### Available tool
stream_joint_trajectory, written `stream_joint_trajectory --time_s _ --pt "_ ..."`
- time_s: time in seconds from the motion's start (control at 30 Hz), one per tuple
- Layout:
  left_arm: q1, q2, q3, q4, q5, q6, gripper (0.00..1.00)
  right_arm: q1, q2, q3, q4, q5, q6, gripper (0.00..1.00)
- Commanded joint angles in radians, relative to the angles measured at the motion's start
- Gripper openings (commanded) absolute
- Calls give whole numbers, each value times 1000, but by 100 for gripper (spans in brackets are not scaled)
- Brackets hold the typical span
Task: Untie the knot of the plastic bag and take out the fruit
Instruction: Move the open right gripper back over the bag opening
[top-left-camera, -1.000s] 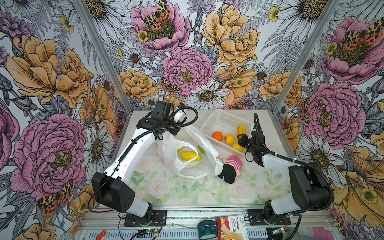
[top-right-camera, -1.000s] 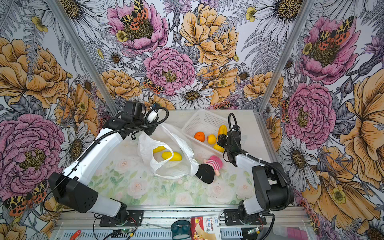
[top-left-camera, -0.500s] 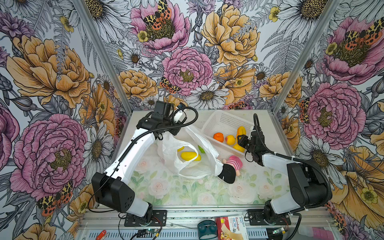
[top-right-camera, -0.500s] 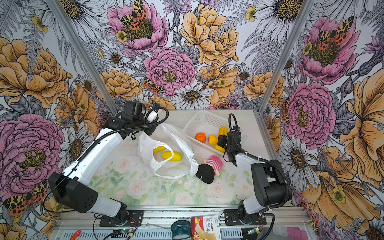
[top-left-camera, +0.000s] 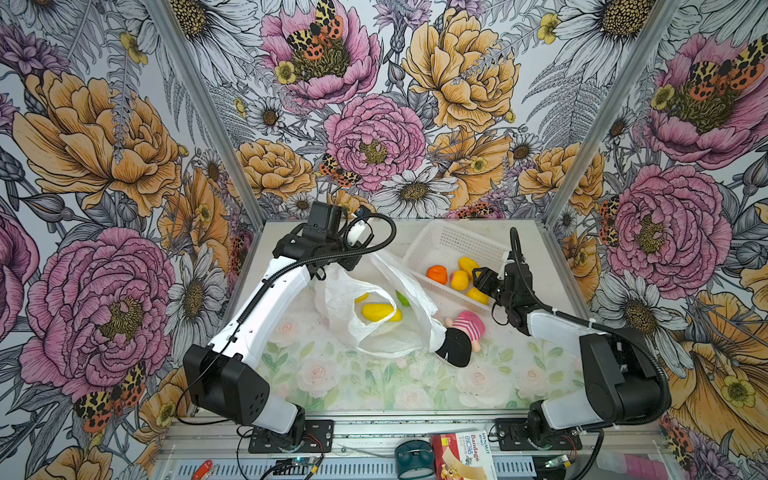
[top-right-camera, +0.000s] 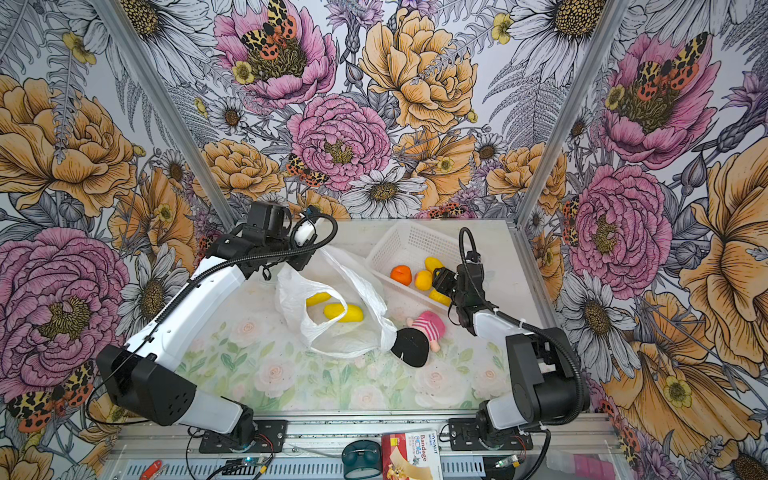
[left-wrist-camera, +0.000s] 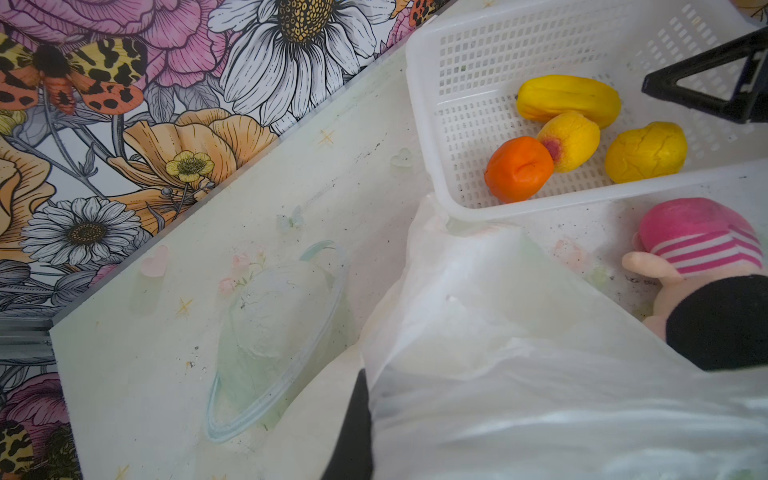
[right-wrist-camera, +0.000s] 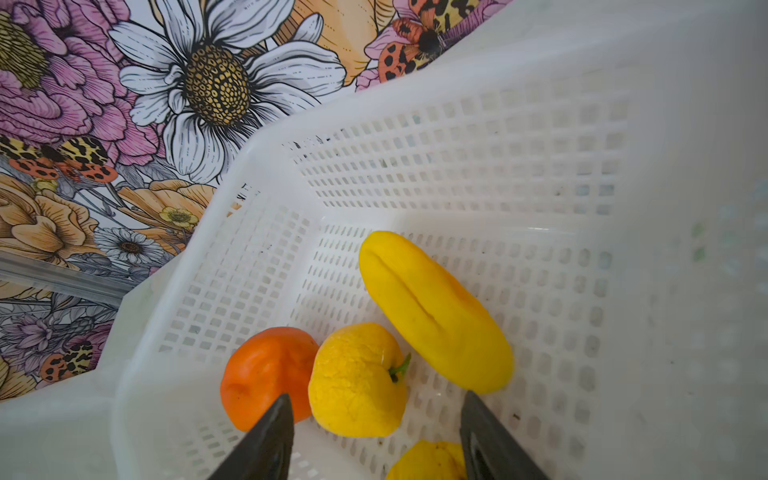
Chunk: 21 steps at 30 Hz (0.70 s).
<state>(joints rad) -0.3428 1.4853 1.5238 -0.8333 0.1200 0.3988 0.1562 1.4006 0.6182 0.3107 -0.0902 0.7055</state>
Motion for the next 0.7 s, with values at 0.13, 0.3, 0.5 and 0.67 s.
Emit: stream_joint_trajectory --time_s 0.13,0.3,0.5,0.67 --pt "5 -21 29 17 -3 -6 0 142 -341 -103 83 95 -135 63" --pt "5 -20 28 17 -3 -6 0 338 -530 -157 160 94 -297 50" --pt "4 -22 27 17 -5 -6 0 551 -575 -167 245 -42 -483 38" --pt "5 -22 27 17 -5 -5 0 739 -480 -80 153 -63 -666 32"
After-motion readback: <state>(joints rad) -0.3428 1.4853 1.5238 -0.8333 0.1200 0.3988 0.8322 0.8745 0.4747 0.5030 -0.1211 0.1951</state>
